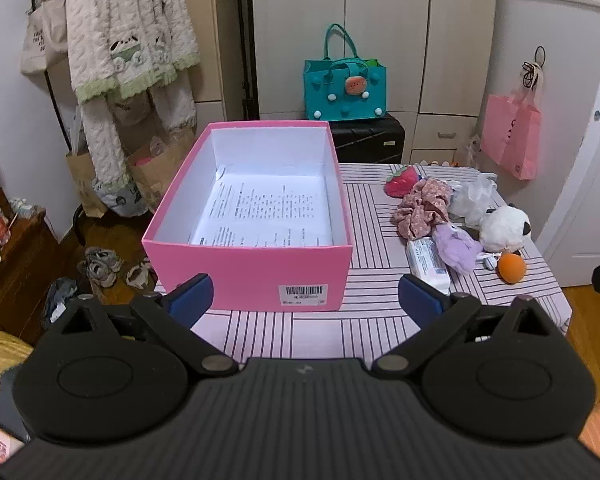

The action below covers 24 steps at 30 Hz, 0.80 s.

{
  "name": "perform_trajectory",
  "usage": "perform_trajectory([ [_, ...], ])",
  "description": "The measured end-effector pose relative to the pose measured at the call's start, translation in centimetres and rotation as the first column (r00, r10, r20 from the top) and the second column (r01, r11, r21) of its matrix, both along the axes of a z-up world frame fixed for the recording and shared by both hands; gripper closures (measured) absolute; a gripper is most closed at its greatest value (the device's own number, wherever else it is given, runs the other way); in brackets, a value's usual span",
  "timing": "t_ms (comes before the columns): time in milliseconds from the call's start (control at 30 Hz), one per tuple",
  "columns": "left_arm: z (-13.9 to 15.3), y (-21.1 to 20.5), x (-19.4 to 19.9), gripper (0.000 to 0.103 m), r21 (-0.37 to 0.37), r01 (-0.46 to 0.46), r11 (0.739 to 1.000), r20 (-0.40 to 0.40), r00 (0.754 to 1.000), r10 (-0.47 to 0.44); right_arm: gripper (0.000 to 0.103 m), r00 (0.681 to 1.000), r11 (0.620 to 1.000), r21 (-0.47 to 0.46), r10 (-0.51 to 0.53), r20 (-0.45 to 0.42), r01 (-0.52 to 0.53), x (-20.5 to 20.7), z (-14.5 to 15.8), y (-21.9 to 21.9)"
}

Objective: Organize soft objects
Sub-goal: 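Move both tools toward the soft items on the table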

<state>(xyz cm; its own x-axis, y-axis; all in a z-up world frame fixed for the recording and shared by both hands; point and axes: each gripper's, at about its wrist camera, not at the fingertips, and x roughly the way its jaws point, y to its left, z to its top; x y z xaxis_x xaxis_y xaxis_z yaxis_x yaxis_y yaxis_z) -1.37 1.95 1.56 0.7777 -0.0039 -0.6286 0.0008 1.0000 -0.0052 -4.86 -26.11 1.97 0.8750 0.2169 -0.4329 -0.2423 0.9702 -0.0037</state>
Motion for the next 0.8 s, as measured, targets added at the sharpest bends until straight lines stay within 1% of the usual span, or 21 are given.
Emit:
perform_trajectory([
  [433, -0.5, -0.25, -0.55, 0.003, 0.002, 0.002, 1.0, -0.011, 1.0, -0.002, 0.0, 1.0, 0.999, 0.017, 0.027, -0.006, -0.027, -0.04, -0.21, 0.37],
  [633, -0.68, -0.57, -0.43, 0.003, -0.009, 0.033, 0.999, -0.049, 0.998, -0.033, 0.0, 0.999, 0.999, 0.029, 0.038, -0.023, -0.037, 0.02, -0.15, 0.2],
  [733, -0.7, -0.72, -0.22, 0.003, -0.006, 0.062, 0.998, -0.077, 0.995, -0.063, 0.0, 0.999, 0.999, 0.026, 0.037, -0.036, -0.036, 0.26, -0.16, 0.03],
  [800, -0.68, -0.86, -0.15, 0.003, 0.004, 0.071, 0.997, -0.083, 0.994, -0.071, 0.0, 0.999, 0.999, 0.021, 0.03, -0.04, -0.029, 0.39, -0.22, -0.07],
])
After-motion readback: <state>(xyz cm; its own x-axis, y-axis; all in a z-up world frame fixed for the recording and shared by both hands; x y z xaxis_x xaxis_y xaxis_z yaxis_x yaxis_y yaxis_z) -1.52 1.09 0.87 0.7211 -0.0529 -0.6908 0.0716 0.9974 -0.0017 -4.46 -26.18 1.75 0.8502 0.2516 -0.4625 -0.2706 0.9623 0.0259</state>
